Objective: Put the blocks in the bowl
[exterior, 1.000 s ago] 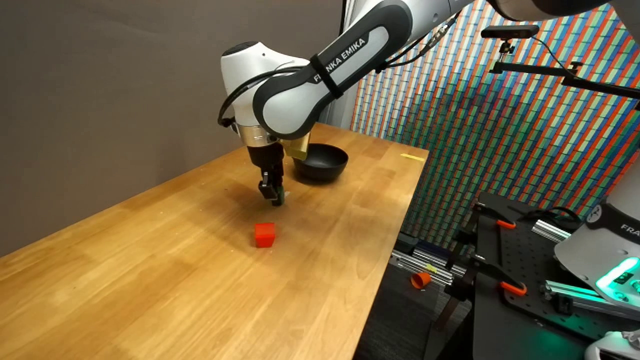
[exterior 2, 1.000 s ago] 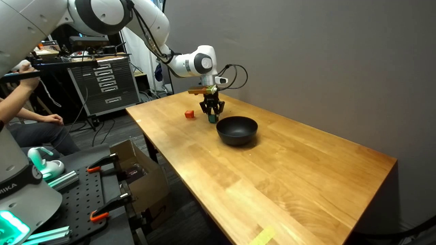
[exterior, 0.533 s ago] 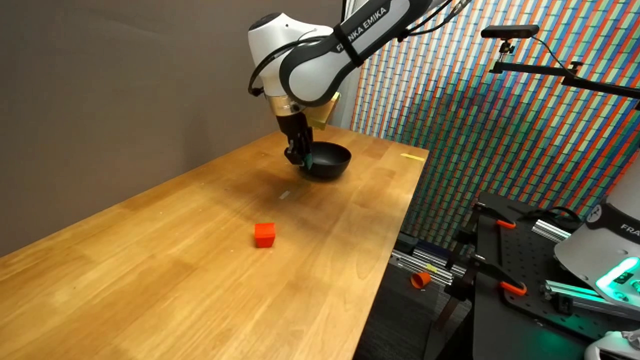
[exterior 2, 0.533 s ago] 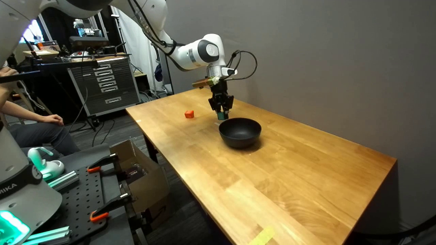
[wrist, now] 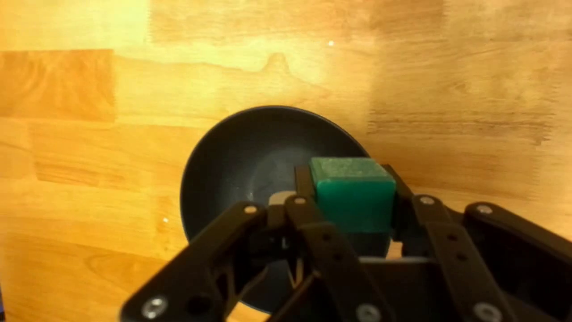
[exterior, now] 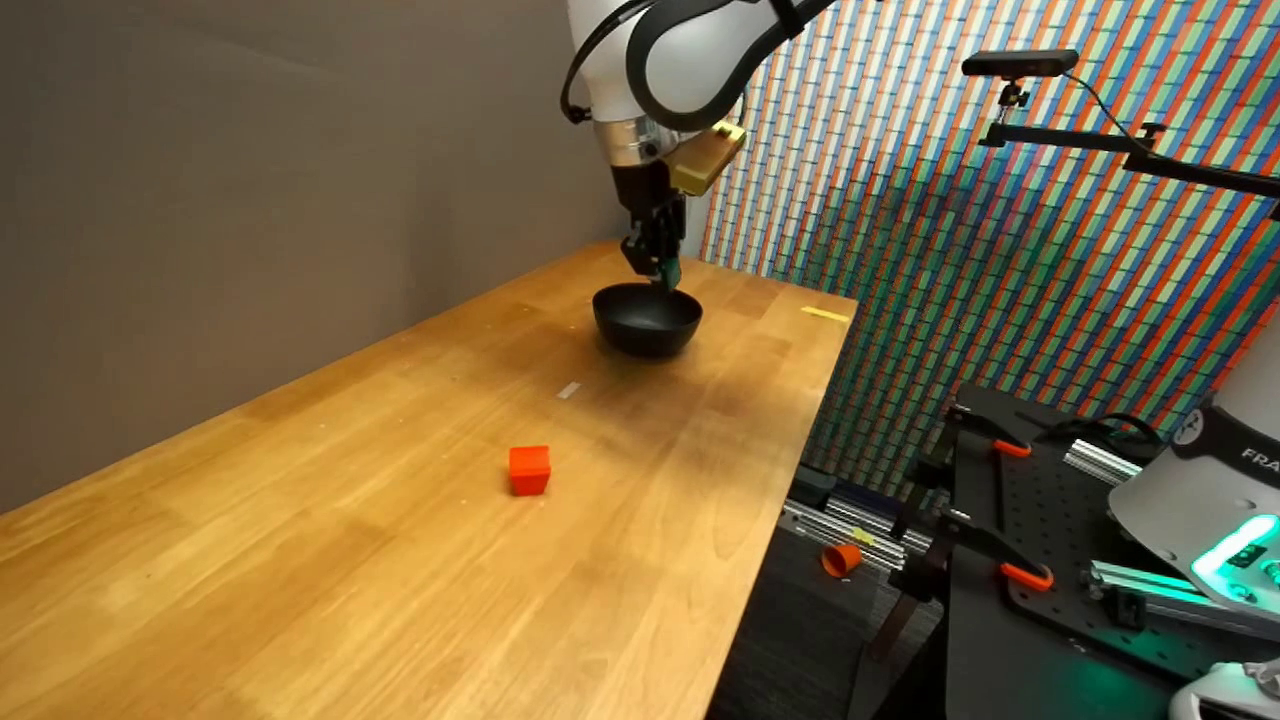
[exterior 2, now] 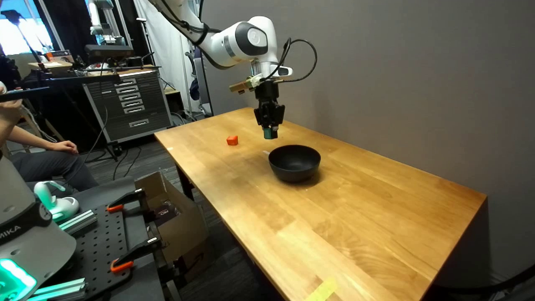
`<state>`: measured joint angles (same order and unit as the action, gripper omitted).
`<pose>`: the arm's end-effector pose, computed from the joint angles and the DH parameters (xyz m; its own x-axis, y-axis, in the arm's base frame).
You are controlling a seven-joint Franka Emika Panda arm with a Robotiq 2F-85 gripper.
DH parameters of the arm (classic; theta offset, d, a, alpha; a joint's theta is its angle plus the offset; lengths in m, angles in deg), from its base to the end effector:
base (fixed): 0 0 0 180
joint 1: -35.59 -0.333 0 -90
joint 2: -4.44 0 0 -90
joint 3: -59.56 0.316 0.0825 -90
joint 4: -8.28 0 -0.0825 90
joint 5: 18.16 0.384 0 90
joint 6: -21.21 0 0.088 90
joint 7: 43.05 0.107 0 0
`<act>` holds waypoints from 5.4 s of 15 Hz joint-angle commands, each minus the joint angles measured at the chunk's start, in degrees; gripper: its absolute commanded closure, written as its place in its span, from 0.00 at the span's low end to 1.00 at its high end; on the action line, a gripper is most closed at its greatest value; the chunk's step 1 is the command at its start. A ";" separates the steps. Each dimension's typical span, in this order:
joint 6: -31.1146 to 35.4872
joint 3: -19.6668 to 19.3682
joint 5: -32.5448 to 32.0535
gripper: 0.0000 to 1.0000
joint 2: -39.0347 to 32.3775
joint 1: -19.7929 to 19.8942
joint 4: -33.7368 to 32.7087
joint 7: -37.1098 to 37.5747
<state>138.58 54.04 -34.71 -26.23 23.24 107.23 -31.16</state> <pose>0.6423 0.0665 0.2621 0.9838 0.0527 -0.1712 0.1043 -0.9455 0.3084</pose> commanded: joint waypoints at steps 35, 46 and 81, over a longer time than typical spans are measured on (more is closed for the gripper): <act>6.93 20.64 30.85 0.00 -1.70 1.69 11.31 -15.14; 17.66 17.10 12.53 0.00 -5.39 -6.12 7.54 -15.74; 13.74 -3.81 -8.05 0.79 -4.23 -6.55 -1.71 5.37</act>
<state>153.51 53.56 -38.17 -34.23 17.73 101.83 -32.55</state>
